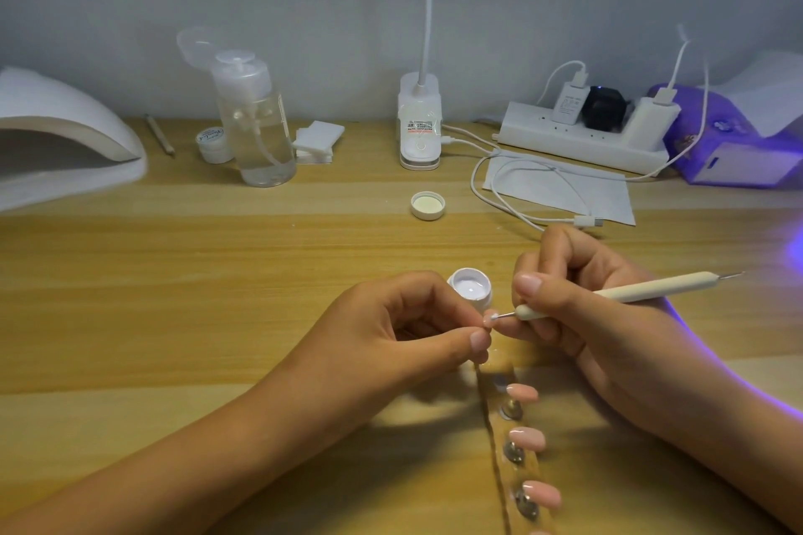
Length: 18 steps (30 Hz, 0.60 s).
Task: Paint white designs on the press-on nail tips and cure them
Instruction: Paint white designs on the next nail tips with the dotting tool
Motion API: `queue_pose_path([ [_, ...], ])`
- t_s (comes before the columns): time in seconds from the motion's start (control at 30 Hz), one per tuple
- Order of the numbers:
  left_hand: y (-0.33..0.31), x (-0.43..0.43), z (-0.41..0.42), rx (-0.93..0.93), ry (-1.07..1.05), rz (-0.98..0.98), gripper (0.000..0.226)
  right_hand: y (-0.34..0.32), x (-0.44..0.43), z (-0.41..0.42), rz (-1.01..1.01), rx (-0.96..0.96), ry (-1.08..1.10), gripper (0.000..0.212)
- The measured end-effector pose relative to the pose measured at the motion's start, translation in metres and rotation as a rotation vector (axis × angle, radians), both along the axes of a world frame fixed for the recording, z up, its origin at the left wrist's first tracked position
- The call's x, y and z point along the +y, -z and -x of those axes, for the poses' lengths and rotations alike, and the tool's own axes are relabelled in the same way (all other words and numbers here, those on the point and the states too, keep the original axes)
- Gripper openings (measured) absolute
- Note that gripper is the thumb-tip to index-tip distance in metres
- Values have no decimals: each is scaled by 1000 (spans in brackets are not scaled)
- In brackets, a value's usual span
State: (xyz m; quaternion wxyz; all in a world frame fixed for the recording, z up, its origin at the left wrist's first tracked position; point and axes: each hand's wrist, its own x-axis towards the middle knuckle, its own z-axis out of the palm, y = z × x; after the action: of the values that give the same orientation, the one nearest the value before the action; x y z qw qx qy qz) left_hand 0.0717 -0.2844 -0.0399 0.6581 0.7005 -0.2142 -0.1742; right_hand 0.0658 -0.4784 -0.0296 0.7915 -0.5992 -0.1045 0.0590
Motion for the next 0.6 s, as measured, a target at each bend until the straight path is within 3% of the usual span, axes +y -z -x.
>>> queue_pose_path([
  [0.6,-1,-1,0,5,-3,9,4,0,-1,0,15,-11,-7,27],
])
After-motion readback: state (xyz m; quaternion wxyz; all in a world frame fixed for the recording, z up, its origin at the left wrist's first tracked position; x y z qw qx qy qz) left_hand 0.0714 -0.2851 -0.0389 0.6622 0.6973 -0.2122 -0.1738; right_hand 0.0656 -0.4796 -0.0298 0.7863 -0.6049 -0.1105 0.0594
